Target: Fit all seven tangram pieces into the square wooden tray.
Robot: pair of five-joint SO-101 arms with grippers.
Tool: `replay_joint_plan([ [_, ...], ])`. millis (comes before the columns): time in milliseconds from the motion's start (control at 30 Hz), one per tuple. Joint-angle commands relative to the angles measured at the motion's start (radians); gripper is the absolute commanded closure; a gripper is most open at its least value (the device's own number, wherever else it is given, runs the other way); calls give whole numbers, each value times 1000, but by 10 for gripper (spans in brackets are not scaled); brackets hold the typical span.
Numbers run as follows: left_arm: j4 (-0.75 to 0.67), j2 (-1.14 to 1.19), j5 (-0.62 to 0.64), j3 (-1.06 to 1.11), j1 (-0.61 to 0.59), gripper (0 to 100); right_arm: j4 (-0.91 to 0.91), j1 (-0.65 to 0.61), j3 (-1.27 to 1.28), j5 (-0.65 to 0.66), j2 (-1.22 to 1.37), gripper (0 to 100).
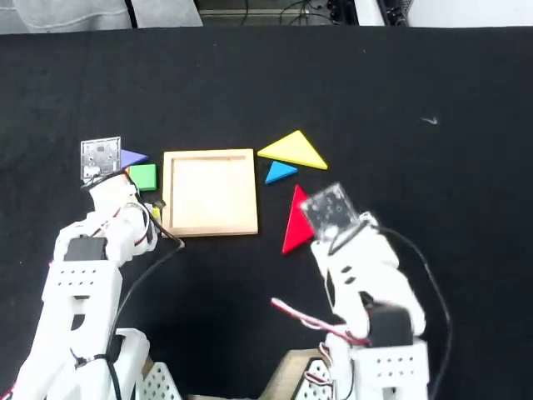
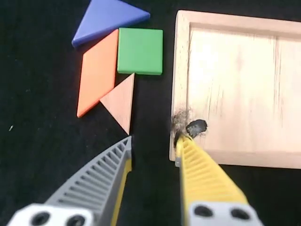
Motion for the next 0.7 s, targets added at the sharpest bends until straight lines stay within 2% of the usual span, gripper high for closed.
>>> replay_joint_plan([
  [0, -21, 2, 8, -8, 2, 841, 97, -57, -361, -176, 420, 890],
  [133, -18, 0, 8, -8, -22, 841, 245, -195, -599, -382, 720, 888],
  [300, -20, 0, 8, -8, -50, 841, 258, -276, -716, -664, 992, 887],
  [367, -20, 0, 8, -8, -51, 841, 259, -278, -750, -710, 1076, 855],
  [567, -21, 2, 8, -7, -51, 841, 281, -213, -777, -845, 1208, 652],
  [667, -25, 2, 8, -7, -51, 841, 258, -184, -774, -861, 1225, 632],
])
